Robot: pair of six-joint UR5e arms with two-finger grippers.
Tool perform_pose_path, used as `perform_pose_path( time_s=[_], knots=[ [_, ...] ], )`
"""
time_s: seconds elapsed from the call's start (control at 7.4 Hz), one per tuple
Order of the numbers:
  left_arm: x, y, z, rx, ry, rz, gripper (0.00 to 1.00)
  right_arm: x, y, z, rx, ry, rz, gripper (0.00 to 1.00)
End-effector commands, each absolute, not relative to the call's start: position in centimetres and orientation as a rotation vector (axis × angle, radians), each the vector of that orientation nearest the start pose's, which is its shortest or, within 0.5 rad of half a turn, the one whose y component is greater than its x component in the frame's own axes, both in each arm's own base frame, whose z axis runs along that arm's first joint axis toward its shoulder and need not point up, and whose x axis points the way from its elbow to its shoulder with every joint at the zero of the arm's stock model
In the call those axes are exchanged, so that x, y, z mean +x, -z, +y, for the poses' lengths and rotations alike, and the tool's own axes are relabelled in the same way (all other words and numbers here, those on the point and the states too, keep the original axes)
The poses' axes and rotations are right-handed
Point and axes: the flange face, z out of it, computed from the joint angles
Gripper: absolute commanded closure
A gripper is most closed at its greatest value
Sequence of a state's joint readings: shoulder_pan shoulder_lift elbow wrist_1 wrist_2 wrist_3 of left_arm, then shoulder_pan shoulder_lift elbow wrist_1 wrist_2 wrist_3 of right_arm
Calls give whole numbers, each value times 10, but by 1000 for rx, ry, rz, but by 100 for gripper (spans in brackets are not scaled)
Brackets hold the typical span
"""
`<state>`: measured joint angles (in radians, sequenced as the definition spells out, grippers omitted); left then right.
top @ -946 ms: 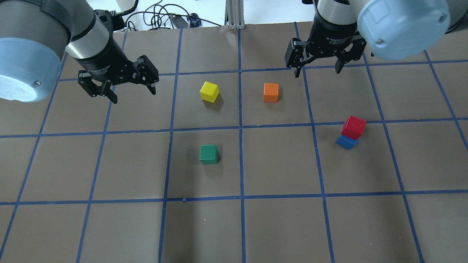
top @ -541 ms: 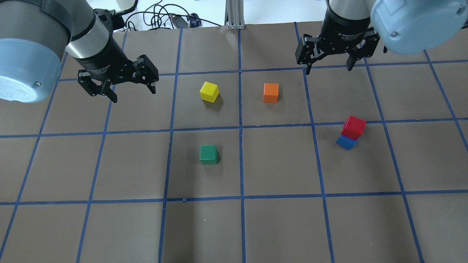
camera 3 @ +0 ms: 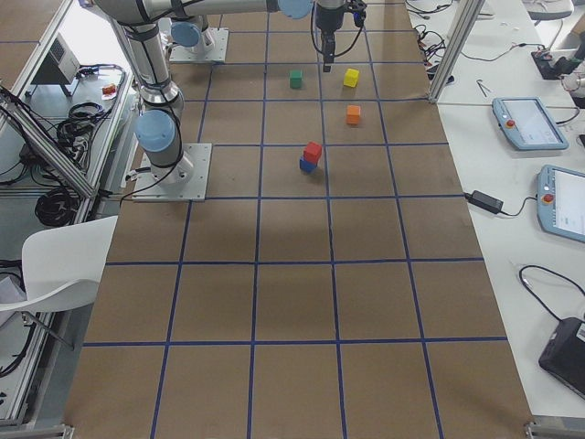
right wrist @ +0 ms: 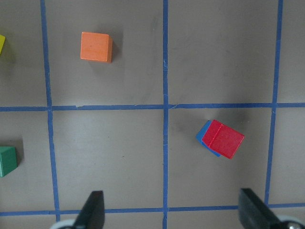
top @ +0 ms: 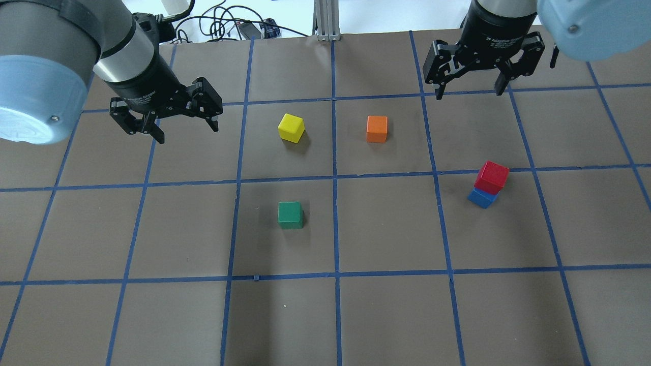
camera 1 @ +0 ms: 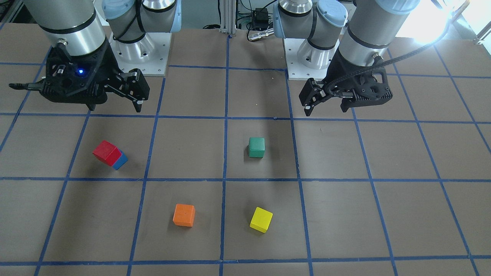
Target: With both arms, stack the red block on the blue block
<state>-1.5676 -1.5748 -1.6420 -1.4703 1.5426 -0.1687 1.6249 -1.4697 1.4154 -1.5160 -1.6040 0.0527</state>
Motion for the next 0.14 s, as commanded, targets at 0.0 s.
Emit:
perform_pose_path(
  time_s=[0.0],
  knots=[
    [-136, -460, -496, -266, 36, 3149, 0, 159, -512, -527, -6, -43, 3175, 0]
  ],
)
